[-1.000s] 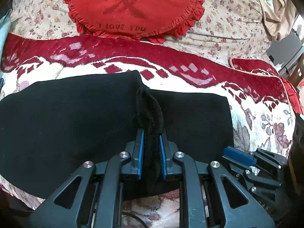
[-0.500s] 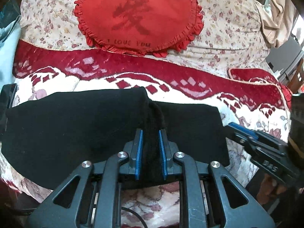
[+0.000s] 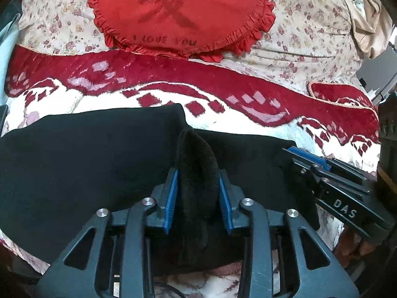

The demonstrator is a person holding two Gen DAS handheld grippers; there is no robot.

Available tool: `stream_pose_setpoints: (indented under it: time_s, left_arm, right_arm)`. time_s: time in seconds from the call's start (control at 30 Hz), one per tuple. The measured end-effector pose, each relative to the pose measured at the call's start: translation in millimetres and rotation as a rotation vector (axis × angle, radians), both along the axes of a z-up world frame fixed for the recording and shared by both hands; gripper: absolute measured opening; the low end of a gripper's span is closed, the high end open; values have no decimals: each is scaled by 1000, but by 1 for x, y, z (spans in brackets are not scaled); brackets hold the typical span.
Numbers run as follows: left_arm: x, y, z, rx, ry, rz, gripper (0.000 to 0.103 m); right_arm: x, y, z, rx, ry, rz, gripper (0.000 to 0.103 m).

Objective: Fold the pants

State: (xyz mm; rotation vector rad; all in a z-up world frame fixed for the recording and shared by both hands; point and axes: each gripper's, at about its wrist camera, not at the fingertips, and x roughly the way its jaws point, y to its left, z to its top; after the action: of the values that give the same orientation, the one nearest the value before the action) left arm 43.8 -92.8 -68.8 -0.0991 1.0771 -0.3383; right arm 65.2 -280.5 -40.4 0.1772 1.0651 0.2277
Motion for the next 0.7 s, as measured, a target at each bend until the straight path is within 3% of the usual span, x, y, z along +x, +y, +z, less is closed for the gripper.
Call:
stream_pose_setpoints:
  time_s: [0.2,0.4,0.53,0.67,0.7]
  left_arm:
    - [-8,5,3,-3,1,0,30]
    - [-20,7,4,1,3,16,30]
    - [-30,13,12,7,-13,21,30]
    - [-37,27,19,-7,-31,49,54]
    - [-40,32,21,-14,-34,57,54]
  right_arm:
    - [-28,3,19,-5,-17,13,20]
    - [-65,14,3,-50,12,61,20]
    - [-66,17,16,-53,-8,67,20]
    - [-66,26,28,-55,-39,74,21]
    - [-64,28,28,-51,-40,73,21]
